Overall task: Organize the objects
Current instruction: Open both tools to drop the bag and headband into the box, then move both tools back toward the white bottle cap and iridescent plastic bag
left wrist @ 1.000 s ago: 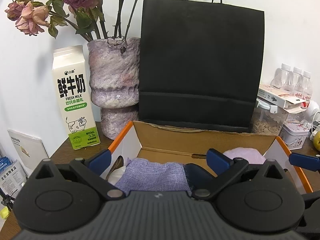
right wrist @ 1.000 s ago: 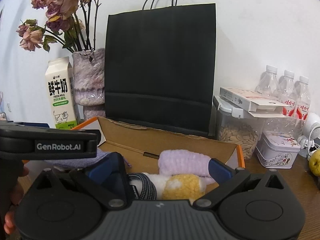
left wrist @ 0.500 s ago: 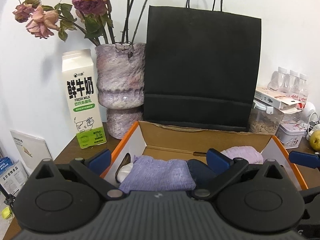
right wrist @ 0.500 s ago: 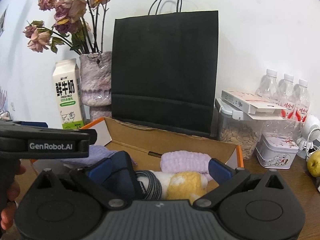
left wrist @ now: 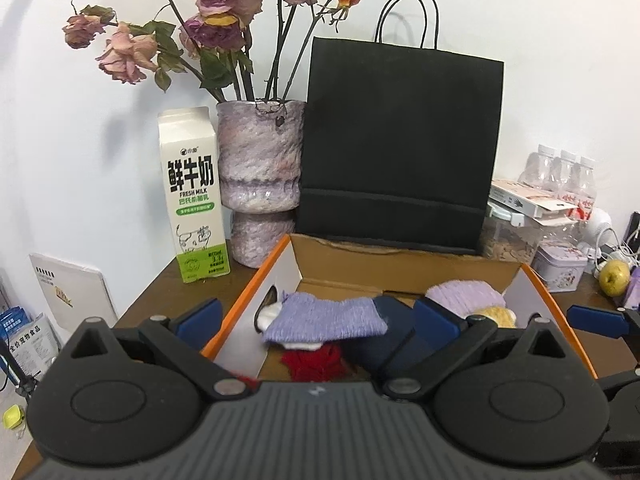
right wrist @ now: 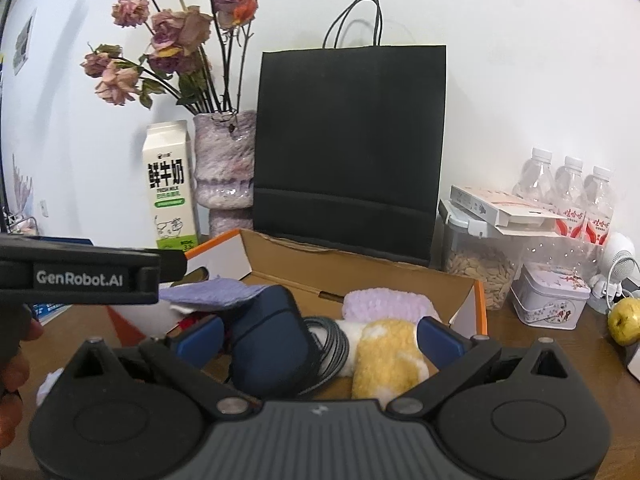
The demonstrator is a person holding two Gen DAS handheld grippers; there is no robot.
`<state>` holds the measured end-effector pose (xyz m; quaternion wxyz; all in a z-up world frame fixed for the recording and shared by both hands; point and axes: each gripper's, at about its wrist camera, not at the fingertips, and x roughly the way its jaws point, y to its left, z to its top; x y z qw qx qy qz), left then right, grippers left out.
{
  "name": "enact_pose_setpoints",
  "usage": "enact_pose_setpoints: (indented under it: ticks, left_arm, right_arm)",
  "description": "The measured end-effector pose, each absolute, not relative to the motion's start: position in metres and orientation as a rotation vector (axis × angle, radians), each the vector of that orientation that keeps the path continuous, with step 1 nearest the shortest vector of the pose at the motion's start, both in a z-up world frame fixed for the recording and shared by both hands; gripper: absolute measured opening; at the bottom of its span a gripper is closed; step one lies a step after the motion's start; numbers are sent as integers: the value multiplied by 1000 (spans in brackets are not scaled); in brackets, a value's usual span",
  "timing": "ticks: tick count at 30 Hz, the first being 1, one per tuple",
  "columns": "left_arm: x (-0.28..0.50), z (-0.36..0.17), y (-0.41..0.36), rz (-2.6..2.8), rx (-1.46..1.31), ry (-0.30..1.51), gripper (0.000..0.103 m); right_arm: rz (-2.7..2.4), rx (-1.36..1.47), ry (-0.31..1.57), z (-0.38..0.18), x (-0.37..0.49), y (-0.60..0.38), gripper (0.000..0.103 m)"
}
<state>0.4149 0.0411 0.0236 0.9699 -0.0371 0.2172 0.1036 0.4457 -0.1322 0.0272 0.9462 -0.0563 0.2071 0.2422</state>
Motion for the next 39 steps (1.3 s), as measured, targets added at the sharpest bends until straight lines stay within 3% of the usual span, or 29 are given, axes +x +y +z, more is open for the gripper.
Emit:
enact_pose_setpoints:
  ticks: [25,39]
  left_arm:
    - [310,12,31,185,-61,467,103]
    - [259,-27,50,195,-104,544,103]
  right_arm:
    - [522,-136,451,19,349,-164,103]
    - [507,-167,532,-15,307,-182,103]
